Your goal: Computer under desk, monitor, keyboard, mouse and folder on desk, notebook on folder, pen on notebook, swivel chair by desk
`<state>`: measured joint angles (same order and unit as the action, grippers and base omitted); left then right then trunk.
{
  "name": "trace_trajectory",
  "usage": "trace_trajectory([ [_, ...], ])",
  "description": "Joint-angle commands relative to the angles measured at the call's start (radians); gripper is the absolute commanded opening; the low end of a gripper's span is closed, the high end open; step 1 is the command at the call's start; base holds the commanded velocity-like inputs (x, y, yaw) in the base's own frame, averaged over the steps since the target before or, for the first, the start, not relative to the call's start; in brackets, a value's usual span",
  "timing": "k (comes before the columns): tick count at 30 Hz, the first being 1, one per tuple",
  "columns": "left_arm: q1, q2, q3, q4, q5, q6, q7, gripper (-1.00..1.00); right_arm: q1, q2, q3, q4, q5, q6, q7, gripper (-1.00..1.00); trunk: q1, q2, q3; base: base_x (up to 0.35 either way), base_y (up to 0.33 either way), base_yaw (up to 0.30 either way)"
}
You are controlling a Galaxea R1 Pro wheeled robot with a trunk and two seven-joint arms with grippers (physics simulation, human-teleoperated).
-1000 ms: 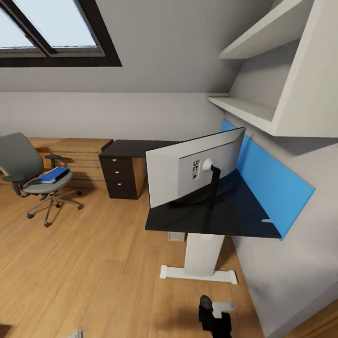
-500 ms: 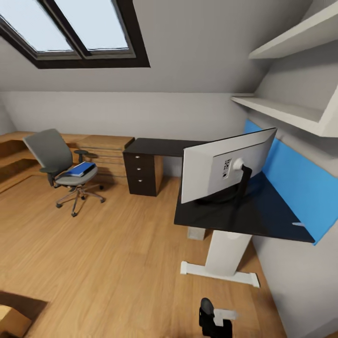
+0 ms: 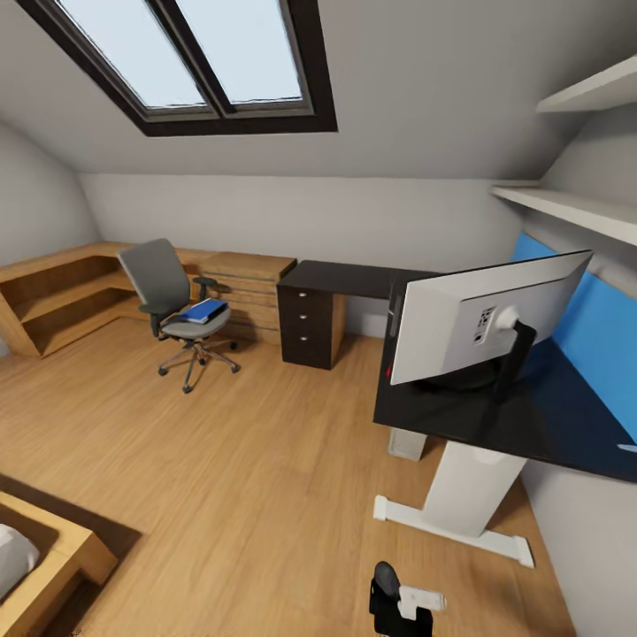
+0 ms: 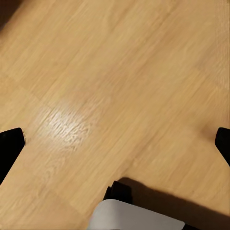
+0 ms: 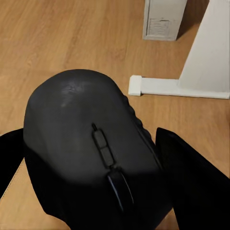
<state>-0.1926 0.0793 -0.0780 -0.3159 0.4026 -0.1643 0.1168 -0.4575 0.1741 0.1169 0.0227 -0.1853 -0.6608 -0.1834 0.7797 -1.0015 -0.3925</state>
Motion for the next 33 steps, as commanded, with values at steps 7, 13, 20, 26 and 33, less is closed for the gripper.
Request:
trace_trajectory([
  [7, -0.001, -0.013, -0.007, 0.002, 0.003, -0.014, 0.006, 1.00, -0.001, 0.000, 0.009, 0.002, -0.009, -0.013, -0.004, -1.00, -0.027, 0.049, 0.028, -0.001, 0.001, 0.232],
  [13, -0.001, -0.020, -0.007, 0.002, 0.002, -0.016, 0.006, 1.00, -0.001, 0.000, 0.009, 0.002, -0.009, -0.014, 0.001, -1.00, -0.050, 0.091, 0.050, 0.000, 0.000, 0.093],
  [20, -0.001, -0.021, -0.006, 0.001, 0.004, -0.017, 0.008, 1.00, -0.001, 0.000, 0.009, 0.002, -0.006, -0.014, 0.004, -1.00, -0.077, 0.140, 0.072, 0.000, 0.000, 0.011],
  [26, -0.001, -0.021, -0.006, 0.001, 0.004, -0.014, 0.007, 1.00, -0.001, 0.000, 0.009, 0.002, -0.005, -0.014, 0.004, -1.00, -0.100, 0.182, 0.091, 0.000, 0.031, 0.001],
  [33, -0.001, -0.021, -0.008, 0.002, 0.005, -0.010, 0.007, 1.00, -0.001, 0.000, 0.010, 0.002, -0.004, -0.011, 0.004, -1.00, -0.127, 0.231, 0.113, 0.000, 0.282, 0.000],
])
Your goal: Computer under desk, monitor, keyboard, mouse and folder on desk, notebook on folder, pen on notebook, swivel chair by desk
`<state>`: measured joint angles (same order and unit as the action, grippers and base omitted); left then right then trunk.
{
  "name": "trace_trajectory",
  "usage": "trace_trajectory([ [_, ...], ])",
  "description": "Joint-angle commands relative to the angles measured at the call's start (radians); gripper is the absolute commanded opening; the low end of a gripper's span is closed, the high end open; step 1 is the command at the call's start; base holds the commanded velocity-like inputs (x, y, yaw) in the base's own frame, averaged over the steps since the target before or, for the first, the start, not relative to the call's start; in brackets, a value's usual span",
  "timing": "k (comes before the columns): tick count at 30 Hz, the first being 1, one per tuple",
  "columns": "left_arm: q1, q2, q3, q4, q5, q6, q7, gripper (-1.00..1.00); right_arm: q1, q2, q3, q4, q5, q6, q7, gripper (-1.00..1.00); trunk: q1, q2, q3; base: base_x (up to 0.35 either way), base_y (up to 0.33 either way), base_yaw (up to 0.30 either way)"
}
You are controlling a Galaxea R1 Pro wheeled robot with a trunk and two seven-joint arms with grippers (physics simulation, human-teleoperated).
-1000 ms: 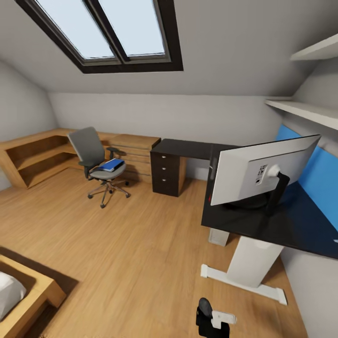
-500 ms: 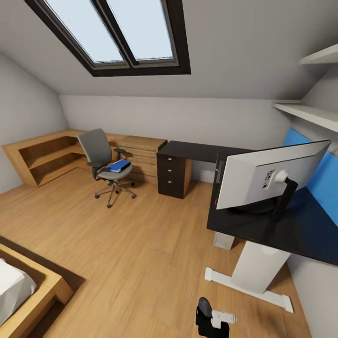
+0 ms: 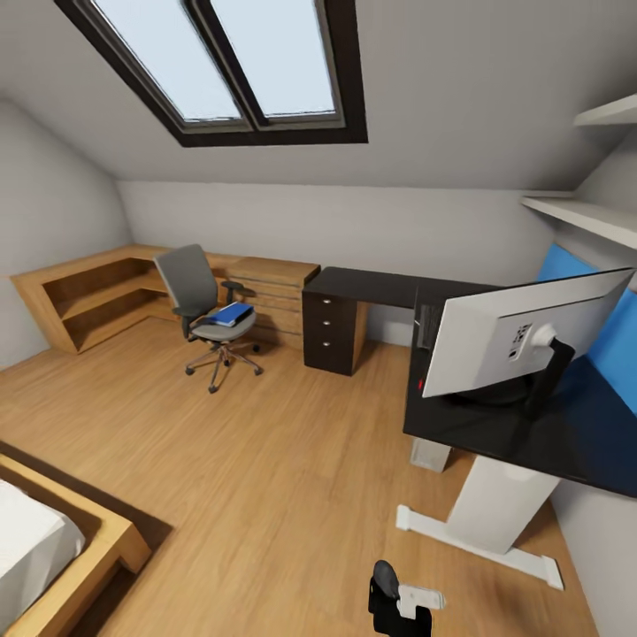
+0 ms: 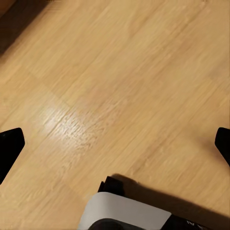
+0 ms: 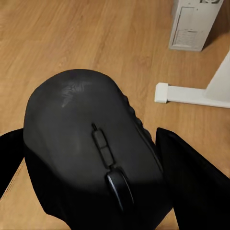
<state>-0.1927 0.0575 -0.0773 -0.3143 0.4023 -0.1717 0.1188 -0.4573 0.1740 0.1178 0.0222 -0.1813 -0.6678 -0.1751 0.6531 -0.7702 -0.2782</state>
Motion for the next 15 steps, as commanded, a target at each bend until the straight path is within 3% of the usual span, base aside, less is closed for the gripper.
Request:
trace_trajectory([
  [1, -0.001, 0.001, -0.008, 0.000, 0.006, -0.003, 0.006, 1.00, -0.001, 0.001, 0.009, 0.002, -0.007, -0.004, -0.004, -1.00, -0.004, 0.006, 0.002, 0.000, 0.334, 0.000],
  [10, -0.001, 0.001, -0.009, 0.002, 0.006, -0.002, 0.005, 1.00, -0.001, 0.001, 0.009, 0.002, -0.007, -0.005, -0.003, -1.00, -0.031, 0.055, 0.032, 0.000, 0.340, 0.000],
  [15, -0.001, 0.001, -0.007, 0.004, 0.003, -0.009, 0.005, 1.00, 0.000, 0.001, 0.009, 0.002, -0.006, -0.006, -0.003, -1.00, -0.031, 0.055, 0.040, 0.000, 0.128, 0.000],
])
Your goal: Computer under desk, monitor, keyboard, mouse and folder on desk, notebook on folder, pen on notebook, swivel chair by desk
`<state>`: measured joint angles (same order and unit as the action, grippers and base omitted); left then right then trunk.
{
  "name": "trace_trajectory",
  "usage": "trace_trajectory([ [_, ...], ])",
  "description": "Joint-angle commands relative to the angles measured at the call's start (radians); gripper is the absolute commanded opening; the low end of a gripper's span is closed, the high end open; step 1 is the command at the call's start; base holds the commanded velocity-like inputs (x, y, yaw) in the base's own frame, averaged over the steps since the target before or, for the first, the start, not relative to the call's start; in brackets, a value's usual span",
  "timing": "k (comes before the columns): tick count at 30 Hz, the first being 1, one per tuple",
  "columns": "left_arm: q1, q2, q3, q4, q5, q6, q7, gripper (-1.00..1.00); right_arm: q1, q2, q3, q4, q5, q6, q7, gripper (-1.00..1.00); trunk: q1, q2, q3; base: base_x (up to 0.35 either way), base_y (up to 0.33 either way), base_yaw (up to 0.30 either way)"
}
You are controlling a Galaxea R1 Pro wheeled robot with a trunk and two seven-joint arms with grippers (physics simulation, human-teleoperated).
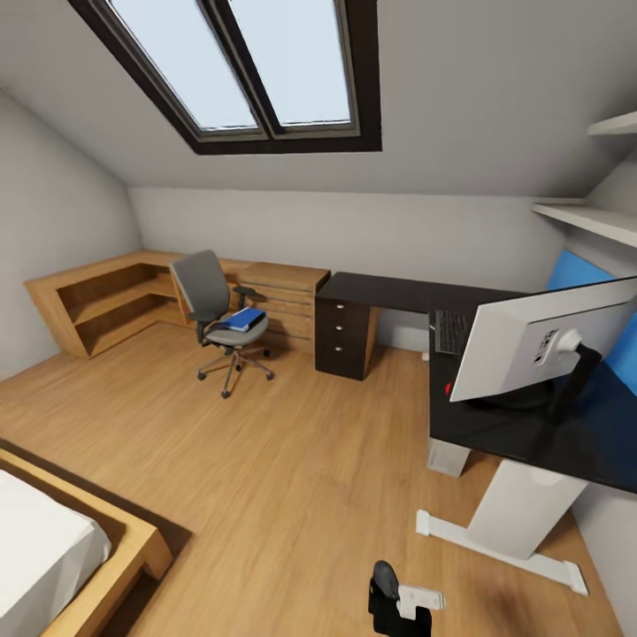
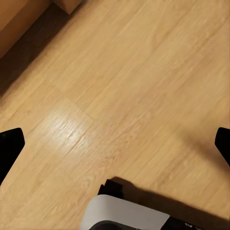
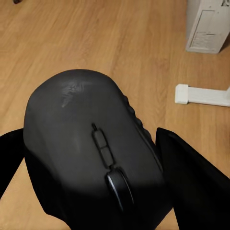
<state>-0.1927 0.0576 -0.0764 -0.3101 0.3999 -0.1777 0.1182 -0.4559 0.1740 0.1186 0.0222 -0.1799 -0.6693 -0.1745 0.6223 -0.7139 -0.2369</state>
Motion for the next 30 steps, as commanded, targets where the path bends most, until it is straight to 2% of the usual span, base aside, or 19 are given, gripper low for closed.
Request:
trace_trajectory([
  [1, -0.001, 0.001, -0.008, 0.000, 0.005, -0.004, 0.006, 1.00, -0.001, 0.001, 0.009, 0.002, -0.007, -0.004, -0.004, -1.00, 0.000, -0.001, 0.000, 0.000, 0.030, 0.000],
  [6, -0.001, 0.001, -0.008, 0.002, 0.007, -0.034, 0.006, 1.00, -0.001, 0.001, 0.009, 0.002, -0.007, -0.004, -0.004, -1.00, 0.000, -0.001, 0.008, 0.050, 0.012, 0.000],
  [9, -0.001, 0.001, -0.010, 0.027, 0.006, -0.055, 0.006, 1.00, -0.001, 0.001, 0.009, 0.002, -0.007, -0.004, -0.004, -1.00, 0.000, -0.001, 0.013, 0.271, 0.001, 0.000],
  [18, -0.001, 0.001, -0.011, 0.037, 0.005, -0.060, 0.006, 1.00, -0.001, 0.001, 0.009, 0.002, -0.007, -0.004, -0.004, -1.00, 0.000, -0.001, 0.027, 0.315, 0.012, 0.000],
  [30, -0.001, 0.001, -0.011, 0.037, 0.005, -0.060, 0.006, 1.00, -0.001, 0.001, 0.009, 0.002, -0.007, -0.004, -0.004, -1.00, 0.000, -0.001, 0.046, 0.309, 0.195, 0.000],
])
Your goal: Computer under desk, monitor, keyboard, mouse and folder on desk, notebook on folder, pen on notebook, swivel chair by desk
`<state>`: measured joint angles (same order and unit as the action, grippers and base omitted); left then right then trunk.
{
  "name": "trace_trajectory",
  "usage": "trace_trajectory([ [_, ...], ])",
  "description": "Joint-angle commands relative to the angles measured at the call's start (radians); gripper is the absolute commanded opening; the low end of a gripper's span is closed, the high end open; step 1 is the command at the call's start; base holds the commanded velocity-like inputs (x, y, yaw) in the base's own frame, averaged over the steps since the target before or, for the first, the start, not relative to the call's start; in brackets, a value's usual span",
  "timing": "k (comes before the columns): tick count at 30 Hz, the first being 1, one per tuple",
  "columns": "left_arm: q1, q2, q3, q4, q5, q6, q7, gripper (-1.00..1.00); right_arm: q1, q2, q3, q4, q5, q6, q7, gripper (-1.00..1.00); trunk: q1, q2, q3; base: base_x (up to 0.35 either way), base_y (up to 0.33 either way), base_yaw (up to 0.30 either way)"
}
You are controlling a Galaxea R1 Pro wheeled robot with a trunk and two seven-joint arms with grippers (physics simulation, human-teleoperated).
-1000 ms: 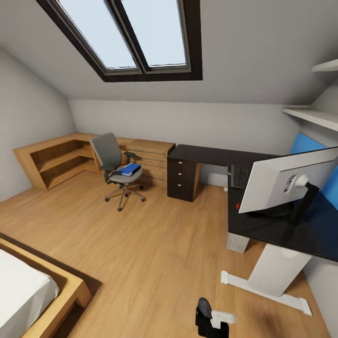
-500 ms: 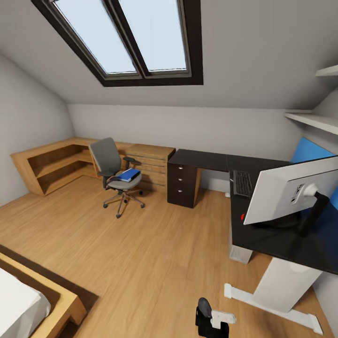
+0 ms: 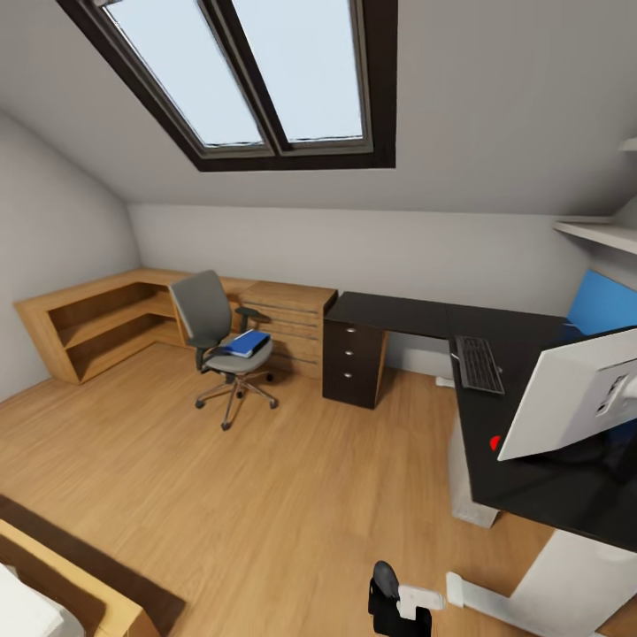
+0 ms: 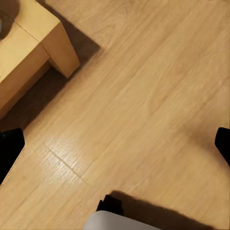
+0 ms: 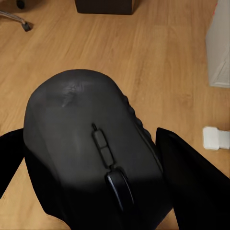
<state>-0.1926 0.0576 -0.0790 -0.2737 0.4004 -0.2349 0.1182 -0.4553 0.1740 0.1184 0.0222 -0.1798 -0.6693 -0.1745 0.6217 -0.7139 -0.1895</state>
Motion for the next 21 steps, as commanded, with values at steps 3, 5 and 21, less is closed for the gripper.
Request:
trace_trajectory([
  [3, -0.001, 0.001, -0.008, 0.000, 0.005, -0.003, 0.006, 1.00, -0.001, 0.001, 0.009, 0.002, -0.007, -0.004, -0.004, -1.00, 0.001, -0.001, 0.003, 0.308, 0.204, 0.000],
  [5, -0.001, 0.001, -0.008, 0.001, 0.005, -0.003, 0.006, 1.00, -0.001, 0.001, 0.010, 0.002, -0.007, -0.004, -0.004, -1.00, 0.001, -0.001, 0.006, 0.308, 0.204, 0.000],
  [21, -0.001, -0.001, -0.007, 0.001, 0.004, -0.003, 0.006, 1.00, -0.001, 0.001, 0.010, 0.002, -0.007, -0.002, -0.004, -1.00, 0.001, -0.001, 0.014, 0.317, 0.051, 0.081],
])
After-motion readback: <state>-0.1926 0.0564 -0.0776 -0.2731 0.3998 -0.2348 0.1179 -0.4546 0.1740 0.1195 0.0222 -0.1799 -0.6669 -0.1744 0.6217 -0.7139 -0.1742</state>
